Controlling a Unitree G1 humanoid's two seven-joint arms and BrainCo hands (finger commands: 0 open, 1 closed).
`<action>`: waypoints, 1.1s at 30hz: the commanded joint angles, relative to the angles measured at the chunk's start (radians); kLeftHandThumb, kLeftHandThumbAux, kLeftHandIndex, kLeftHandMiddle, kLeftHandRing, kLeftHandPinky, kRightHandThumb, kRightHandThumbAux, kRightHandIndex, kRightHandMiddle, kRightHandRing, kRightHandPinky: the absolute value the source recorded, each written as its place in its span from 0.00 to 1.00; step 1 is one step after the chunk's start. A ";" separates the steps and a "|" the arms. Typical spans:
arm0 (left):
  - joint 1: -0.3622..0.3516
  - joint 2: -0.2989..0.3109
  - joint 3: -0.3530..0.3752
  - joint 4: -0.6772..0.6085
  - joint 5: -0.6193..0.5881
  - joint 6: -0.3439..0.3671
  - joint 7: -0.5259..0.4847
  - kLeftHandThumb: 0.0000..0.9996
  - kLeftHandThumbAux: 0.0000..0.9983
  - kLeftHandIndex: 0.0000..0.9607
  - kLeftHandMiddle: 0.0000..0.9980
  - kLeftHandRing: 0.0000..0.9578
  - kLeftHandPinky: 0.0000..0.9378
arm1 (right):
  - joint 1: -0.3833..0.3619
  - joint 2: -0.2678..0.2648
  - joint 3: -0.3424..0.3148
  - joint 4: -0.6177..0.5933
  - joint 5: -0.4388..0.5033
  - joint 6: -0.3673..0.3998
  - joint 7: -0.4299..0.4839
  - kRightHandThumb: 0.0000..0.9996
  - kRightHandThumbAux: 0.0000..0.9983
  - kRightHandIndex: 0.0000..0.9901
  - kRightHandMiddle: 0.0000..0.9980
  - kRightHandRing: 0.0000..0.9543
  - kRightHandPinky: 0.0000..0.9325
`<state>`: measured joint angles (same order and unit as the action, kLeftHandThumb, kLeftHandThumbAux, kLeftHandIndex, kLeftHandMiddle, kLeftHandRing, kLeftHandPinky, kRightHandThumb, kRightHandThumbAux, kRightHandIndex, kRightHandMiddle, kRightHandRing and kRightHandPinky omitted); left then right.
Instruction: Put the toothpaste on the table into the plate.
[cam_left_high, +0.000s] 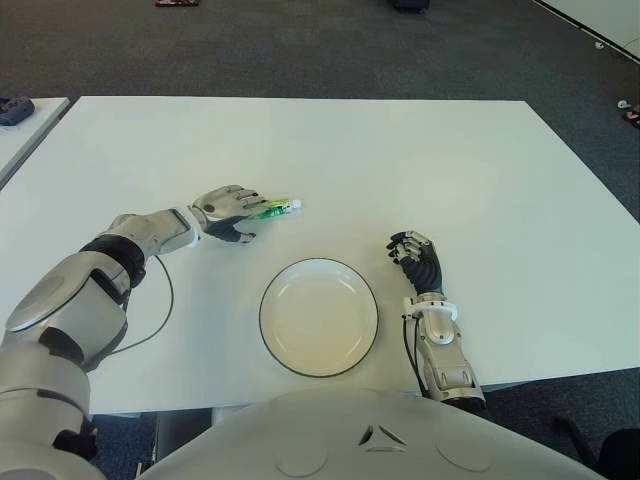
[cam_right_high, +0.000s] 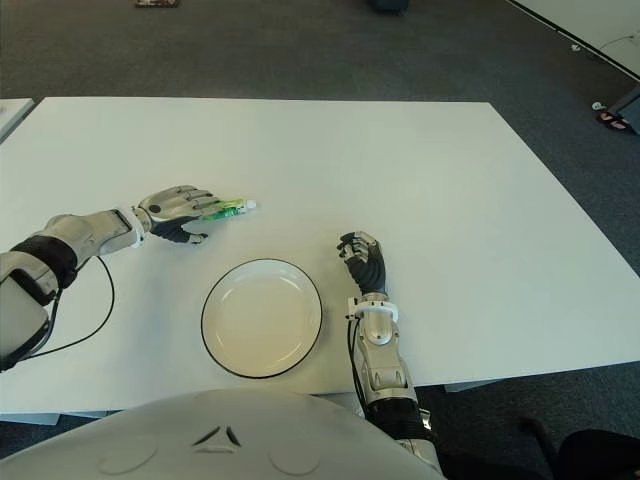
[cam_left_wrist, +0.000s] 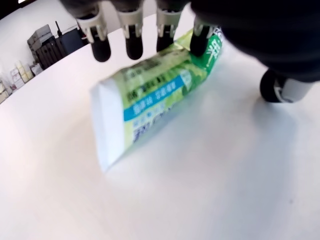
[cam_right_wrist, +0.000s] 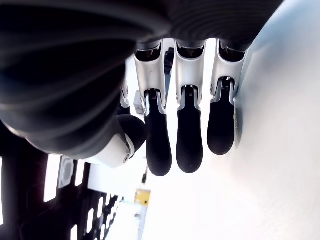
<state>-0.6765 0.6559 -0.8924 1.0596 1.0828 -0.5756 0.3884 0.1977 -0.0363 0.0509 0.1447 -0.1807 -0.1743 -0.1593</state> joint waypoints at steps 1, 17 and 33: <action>0.045 -0.033 -0.036 0.046 0.026 0.003 -0.065 0.42 0.26 0.00 0.00 0.00 0.00 | 0.009 -0.001 -0.004 -0.004 -0.001 0.021 0.003 0.71 0.73 0.43 0.54 0.56 0.57; 0.057 -0.103 -0.003 0.157 -0.037 0.067 -0.042 0.51 0.24 0.00 0.00 0.00 0.02 | 0.010 -0.003 -0.003 -0.006 -0.004 0.026 0.001 0.71 0.73 0.43 0.54 0.55 0.56; 0.105 -0.128 0.111 0.144 -0.150 0.073 0.204 0.50 0.19 0.00 0.00 0.00 0.03 | 0.006 0.000 -0.003 0.000 0.000 0.022 0.001 0.71 0.73 0.43 0.54 0.56 0.57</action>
<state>-0.6050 0.5402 -0.7918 1.1960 0.9356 -0.4920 0.5437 0.1990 -0.0392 0.0508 0.1385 -0.1804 -0.1719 -0.1597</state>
